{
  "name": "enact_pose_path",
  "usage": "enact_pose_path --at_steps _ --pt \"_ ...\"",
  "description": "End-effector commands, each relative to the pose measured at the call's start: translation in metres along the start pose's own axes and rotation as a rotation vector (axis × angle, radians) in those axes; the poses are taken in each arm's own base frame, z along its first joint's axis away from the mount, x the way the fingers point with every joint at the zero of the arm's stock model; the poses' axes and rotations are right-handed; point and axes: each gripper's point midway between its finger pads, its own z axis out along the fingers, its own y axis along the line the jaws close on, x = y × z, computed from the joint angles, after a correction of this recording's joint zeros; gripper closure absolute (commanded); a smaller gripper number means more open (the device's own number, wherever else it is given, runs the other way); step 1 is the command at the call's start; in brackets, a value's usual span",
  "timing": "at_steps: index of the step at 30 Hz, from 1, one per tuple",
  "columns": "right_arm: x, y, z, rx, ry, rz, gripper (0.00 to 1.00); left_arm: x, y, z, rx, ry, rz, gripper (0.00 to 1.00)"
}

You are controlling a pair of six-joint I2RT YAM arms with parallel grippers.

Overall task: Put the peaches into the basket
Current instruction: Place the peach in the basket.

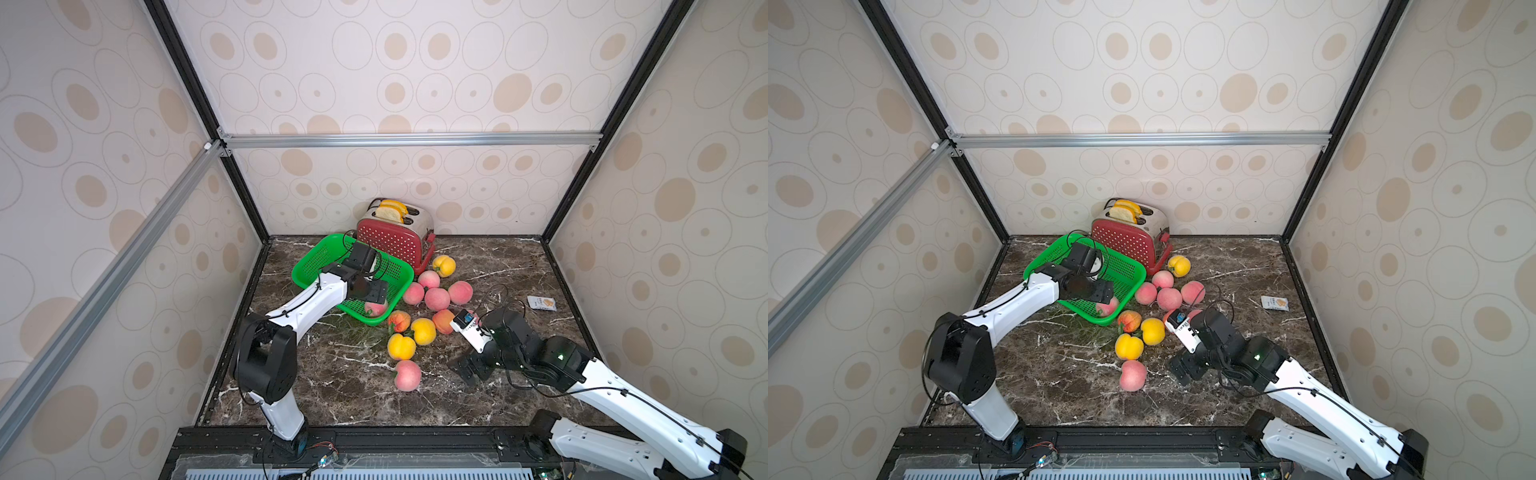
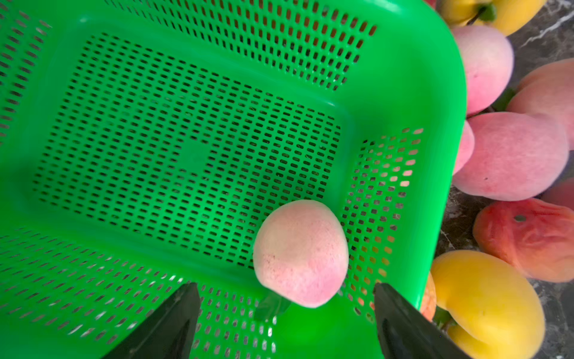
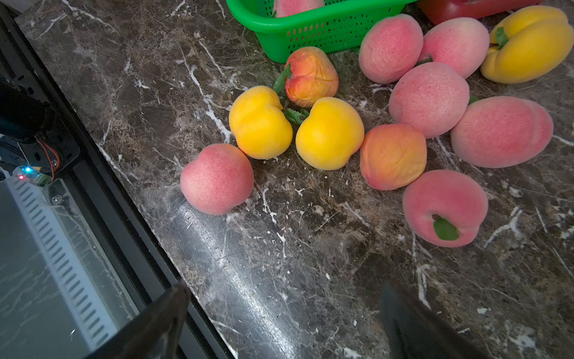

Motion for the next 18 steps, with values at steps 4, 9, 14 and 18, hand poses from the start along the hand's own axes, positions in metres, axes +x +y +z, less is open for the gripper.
enact_pose_path --at_steps 4,9,14,18 --pt "-0.001 0.014 0.008 -0.078 -0.014 -0.029 0.0 0.007 0.006 -0.05 -0.026 -0.049 0.028 0.05" --pt "-0.008 0.034 0.011 -0.195 -0.068 -0.047 0.0 0.034 -0.015 -0.072 -0.055 -0.046 0.128 0.04" --pt "-0.001 0.048 0.02 -0.287 -0.037 -0.034 0.0 0.063 -0.037 -0.094 0.03 -0.069 0.108 0.04" --pt "0.01 0.041 0.026 -0.241 -0.022 0.013 0.0 0.087 -0.052 -0.111 0.076 -0.083 0.093 0.04"
